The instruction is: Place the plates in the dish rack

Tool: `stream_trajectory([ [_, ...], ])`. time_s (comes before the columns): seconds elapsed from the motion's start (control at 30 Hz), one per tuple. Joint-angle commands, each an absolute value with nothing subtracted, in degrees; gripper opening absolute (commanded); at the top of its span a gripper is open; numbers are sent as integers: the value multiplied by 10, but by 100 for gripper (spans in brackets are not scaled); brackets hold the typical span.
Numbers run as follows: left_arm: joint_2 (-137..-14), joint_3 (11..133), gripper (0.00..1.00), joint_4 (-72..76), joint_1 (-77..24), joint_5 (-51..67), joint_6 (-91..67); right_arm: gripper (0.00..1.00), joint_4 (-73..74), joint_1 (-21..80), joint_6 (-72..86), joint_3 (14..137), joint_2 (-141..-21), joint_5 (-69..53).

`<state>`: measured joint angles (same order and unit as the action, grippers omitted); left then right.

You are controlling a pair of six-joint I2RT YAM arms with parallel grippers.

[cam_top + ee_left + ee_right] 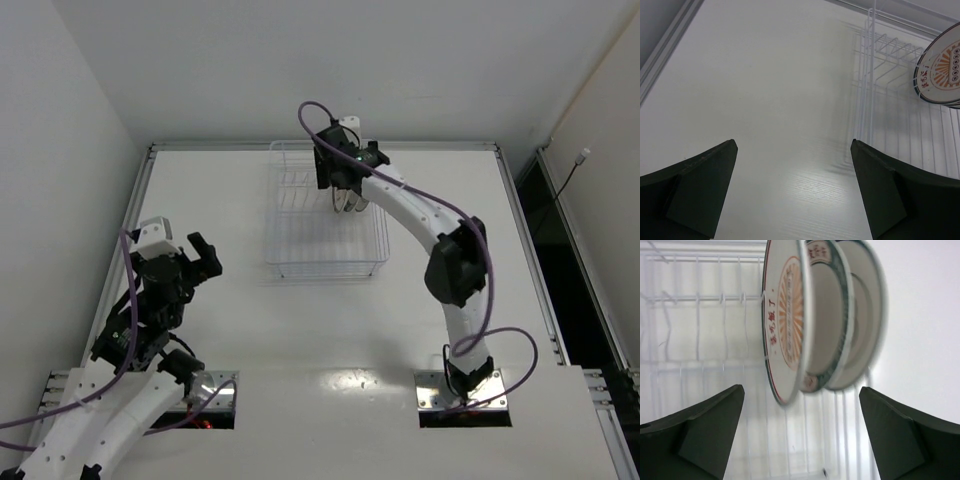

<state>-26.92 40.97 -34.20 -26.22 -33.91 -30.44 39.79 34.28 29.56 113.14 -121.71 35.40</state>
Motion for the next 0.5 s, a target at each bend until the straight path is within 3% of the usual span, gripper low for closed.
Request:
stream_trajectory([
  [0.0, -281, 414, 96, -330, -267, -343, -297, 100, 496, 368, 301, 1116, -1082, 418],
  [0.2, -297, 414, 96, -330, -267, -337, -297, 100, 525, 458, 314, 975, -933, 432],
  [0.47, -319, 414, 96, -324, -267, -326, -297, 100, 460, 584, 516, 599, -661, 381],
])
